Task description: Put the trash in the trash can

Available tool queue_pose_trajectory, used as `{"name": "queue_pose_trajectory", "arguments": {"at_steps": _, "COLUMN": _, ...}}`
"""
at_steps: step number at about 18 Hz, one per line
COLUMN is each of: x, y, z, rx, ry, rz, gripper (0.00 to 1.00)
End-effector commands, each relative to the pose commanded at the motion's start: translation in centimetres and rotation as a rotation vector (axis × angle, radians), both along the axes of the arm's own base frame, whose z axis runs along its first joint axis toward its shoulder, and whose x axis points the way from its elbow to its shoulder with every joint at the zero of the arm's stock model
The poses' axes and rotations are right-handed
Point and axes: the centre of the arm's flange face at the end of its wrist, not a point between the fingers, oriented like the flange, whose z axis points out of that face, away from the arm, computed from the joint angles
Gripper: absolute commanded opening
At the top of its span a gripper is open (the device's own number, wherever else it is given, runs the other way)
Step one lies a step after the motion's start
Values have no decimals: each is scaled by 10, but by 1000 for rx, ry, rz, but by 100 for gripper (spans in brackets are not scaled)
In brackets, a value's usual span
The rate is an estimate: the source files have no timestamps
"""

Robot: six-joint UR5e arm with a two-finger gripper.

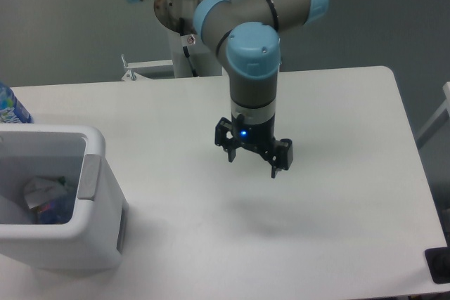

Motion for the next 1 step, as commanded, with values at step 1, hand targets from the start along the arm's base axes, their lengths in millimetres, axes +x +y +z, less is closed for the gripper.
{"name": "queue_pose_trajectory", "arguments": {"at_steps": 1, "x": 0, "y": 0, "z": -1, "rx": -3, "ry": 1, "rz": 1, "gripper": 100}}
